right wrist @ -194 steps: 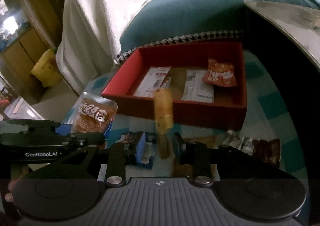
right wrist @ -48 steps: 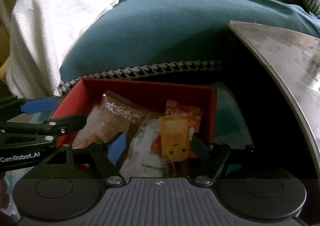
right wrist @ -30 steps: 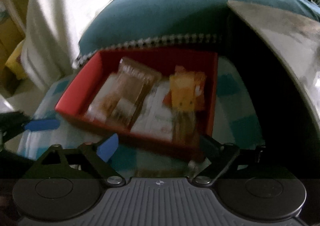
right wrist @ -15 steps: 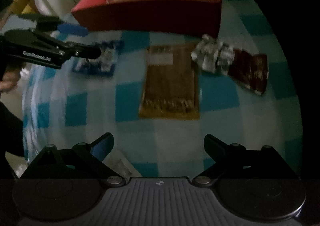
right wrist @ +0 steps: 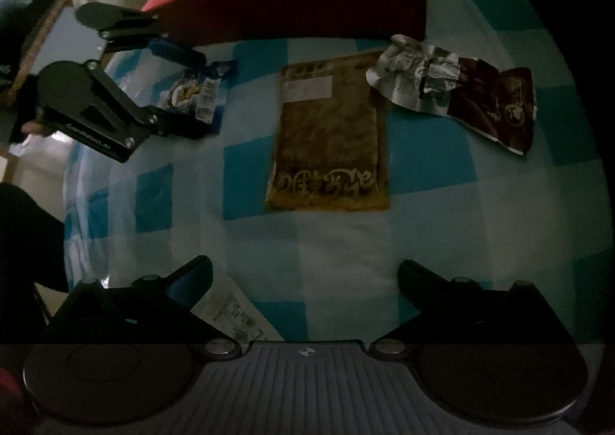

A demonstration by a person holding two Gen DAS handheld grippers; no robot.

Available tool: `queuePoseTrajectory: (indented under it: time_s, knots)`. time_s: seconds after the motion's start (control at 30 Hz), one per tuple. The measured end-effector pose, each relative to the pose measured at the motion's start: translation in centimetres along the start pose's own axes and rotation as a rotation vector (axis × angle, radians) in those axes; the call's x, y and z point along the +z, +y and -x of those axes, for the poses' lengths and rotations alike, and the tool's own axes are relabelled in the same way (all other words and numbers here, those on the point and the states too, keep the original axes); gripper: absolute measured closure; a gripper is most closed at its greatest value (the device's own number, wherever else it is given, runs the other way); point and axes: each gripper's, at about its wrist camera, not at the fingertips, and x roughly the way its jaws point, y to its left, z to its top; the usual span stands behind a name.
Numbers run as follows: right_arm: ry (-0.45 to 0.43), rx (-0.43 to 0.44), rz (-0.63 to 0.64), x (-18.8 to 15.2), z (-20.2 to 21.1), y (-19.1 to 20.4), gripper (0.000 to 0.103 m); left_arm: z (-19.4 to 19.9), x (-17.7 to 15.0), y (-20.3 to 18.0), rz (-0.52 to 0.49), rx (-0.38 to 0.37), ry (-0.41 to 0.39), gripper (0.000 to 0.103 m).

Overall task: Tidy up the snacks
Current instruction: 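Withdraw both grippers from the box toward the snacks on the cloth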

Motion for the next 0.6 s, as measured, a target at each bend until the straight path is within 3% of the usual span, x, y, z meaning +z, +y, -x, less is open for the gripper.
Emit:
queuePoseTrajectory:
  time_s: [0.17, 0.33, 0.6]
  knots:
    - [-0.005, -0.022, 0.044, -0.2, 0.0, 0.5, 0.0, -0.8, -0.3, -1.4, -0.059, 0.018, -0.019, 0.004]
    - [-0.017, -0.073, 0.111, -0.7, -0.2, 1.6, 0.0, -0.8, -0.9, -1.7, -0.003, 0.049, -0.044, 0.003]
    - [-0.033, -0.184, 0.23, -1.9, -1.1, 3.6, 0.0, -0.2, -2.4, -2.1, 0.226, 0.122, -0.056, 0.005]
